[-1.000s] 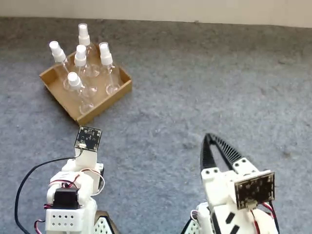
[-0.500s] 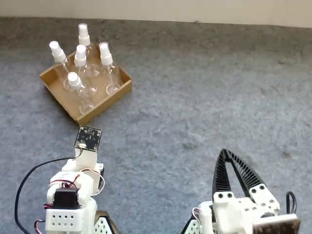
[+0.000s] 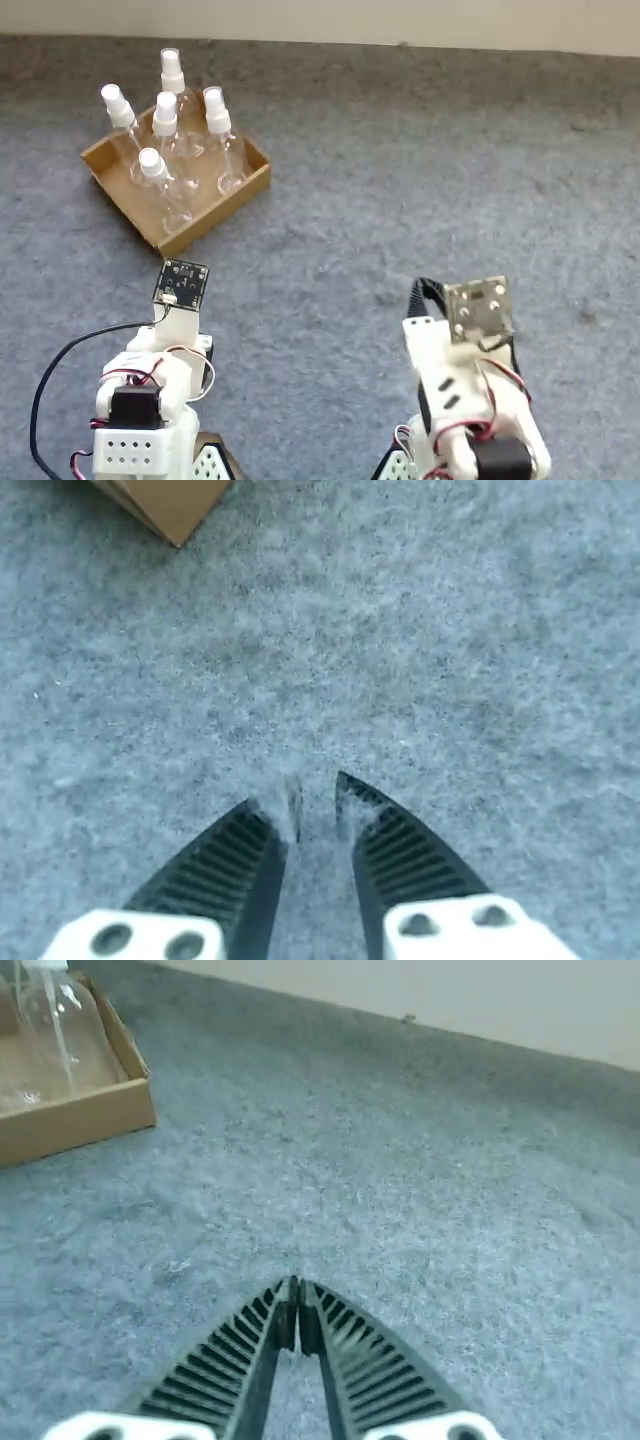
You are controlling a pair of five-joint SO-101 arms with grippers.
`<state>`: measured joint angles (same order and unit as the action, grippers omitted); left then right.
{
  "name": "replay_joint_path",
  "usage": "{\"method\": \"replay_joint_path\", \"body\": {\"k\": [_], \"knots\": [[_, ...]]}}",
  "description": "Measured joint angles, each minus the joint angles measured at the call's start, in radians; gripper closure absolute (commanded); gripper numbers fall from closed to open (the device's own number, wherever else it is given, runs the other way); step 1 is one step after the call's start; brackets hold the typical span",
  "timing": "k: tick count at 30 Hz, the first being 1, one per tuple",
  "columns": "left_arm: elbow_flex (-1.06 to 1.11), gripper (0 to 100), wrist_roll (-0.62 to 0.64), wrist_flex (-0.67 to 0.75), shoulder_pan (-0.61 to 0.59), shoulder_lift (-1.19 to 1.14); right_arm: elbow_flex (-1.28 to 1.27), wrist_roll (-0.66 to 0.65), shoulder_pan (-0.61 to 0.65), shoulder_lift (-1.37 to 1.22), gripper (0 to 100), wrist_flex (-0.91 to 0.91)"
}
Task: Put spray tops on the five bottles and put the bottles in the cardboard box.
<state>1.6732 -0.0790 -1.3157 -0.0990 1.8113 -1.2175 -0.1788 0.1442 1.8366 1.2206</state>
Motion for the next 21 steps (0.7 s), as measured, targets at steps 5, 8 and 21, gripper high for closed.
{"method": "replay_joint_path", "body": {"k": [5, 8, 21], "knots": [[0.000, 99, 0.000, 0.000, 0.000, 0.000, -0.147, 0.000, 0.000, -0.005, 99.4, -0.101], [0.000, 99, 0.000, 0.000, 0.000, 0.000, -0.215, 0.000, -0.020, -0.008, 99.4, -0.150], [0.000, 99, 0.000, 0.000, 0.000, 0.000, -0.450, 0.002, -0.187, -0.005, 99.4, -0.239]]}}
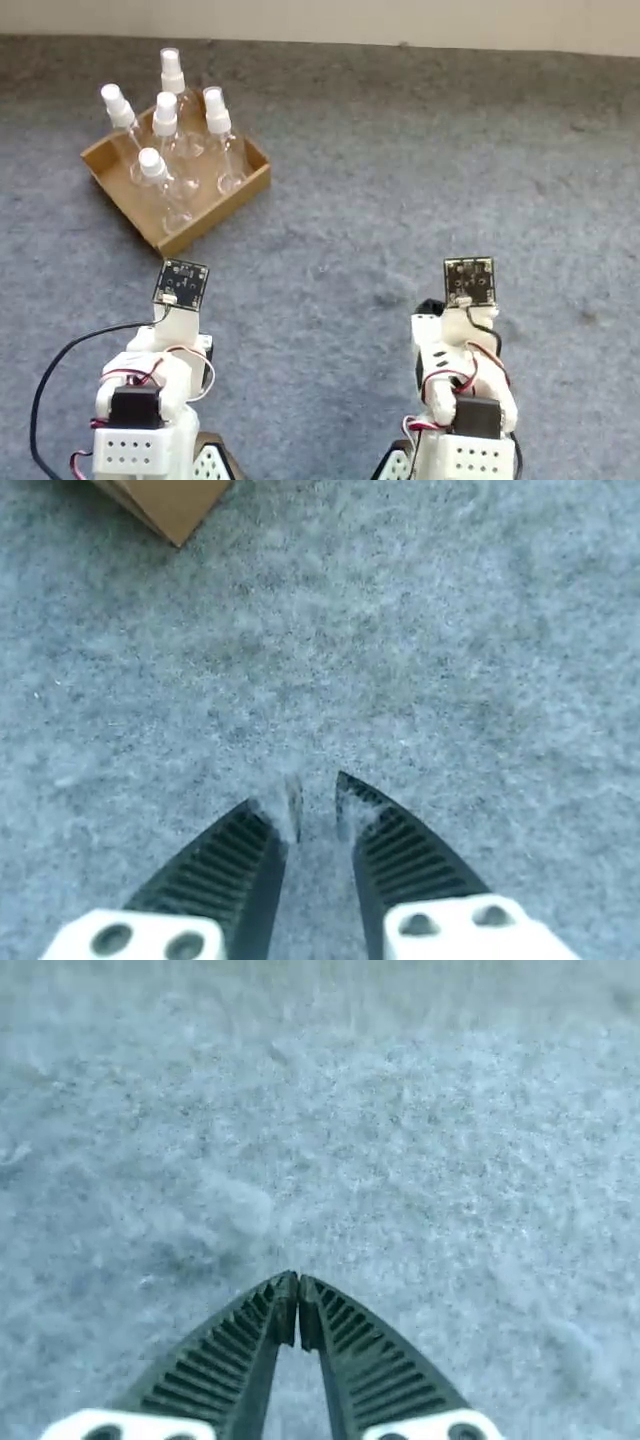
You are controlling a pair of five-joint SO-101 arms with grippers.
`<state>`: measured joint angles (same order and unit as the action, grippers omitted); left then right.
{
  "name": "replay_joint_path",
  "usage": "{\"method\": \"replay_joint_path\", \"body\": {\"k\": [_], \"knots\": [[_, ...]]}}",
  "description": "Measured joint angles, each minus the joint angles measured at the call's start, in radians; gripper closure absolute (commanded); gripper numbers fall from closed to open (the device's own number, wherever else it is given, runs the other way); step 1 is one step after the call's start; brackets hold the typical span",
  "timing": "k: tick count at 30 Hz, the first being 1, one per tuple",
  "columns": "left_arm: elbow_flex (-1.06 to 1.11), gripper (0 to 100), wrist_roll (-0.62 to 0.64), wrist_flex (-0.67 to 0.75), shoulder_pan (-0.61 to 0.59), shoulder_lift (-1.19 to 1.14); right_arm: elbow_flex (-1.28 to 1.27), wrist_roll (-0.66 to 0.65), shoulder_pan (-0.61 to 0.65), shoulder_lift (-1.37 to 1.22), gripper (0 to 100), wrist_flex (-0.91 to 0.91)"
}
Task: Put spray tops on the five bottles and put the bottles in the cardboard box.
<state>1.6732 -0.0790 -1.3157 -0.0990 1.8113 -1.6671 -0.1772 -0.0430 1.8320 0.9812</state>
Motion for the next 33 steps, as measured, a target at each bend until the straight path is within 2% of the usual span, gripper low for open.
{"method": "replay_joint_path", "body": {"k": [7, 12, 18, 22, 27, 33], "knots": [[0.000, 99, 0.000, 0.000, 0.000, 0.000, -0.002, 0.107, -0.003, 0.000, 99.4, -0.032], [0.000, 99, 0.000, 0.000, 0.000, 0.000, -0.002, 0.184, -0.003, 0.000, 99.4, 0.103], [0.000, 99, 0.000, 0.000, 0.000, 0.000, -0.002, 0.186, -0.003, 0.000, 99.4, 0.256], [0.000, 99, 0.006, 0.000, 0.000, 0.000, -0.002, 0.186, -0.003, 0.000, 99.4, 0.265], [0.000, 99, 0.077, 0.000, 0.000, 0.000, -0.002, 0.186, -0.003, 0.000, 99.4, 0.265], [0.000, 99, 0.084, -0.002, 0.000, 0.000, -0.002, 0.157, -0.003, 0.000, 99.4, 0.265]]}}
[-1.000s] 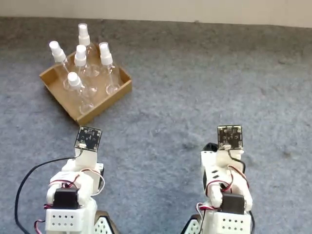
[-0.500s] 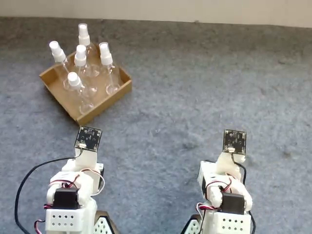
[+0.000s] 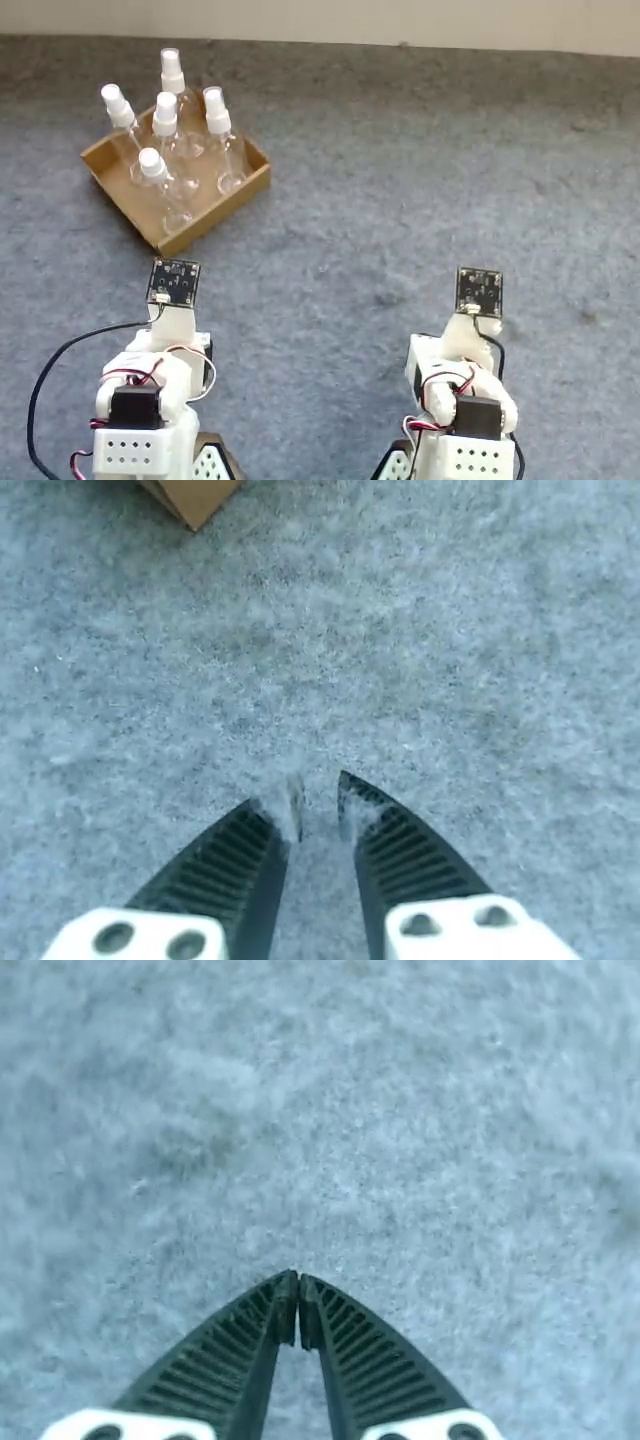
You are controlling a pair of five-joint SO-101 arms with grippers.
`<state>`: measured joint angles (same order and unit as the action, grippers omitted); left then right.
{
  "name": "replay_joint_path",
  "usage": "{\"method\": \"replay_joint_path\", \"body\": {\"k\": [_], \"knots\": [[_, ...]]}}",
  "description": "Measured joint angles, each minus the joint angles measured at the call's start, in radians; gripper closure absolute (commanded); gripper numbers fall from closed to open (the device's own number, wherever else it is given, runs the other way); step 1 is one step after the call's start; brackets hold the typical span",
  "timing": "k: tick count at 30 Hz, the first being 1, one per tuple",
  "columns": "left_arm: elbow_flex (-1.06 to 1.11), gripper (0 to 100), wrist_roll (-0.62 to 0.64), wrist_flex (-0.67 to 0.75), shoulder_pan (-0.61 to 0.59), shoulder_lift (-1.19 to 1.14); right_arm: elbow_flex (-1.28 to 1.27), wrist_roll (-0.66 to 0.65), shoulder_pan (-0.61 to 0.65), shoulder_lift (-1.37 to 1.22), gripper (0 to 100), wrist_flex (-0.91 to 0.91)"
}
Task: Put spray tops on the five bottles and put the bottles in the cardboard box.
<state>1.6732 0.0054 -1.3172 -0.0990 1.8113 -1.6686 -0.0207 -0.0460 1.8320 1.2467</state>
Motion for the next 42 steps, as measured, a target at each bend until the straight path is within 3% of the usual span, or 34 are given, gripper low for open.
{"method": "replay_joint_path", "body": {"k": [42], "knots": [[0.000, 99, 0.000, 0.000, 0.000, 0.000, 0.000, -0.034, 0.000, 0.000, 99.4, 0.000]]}}
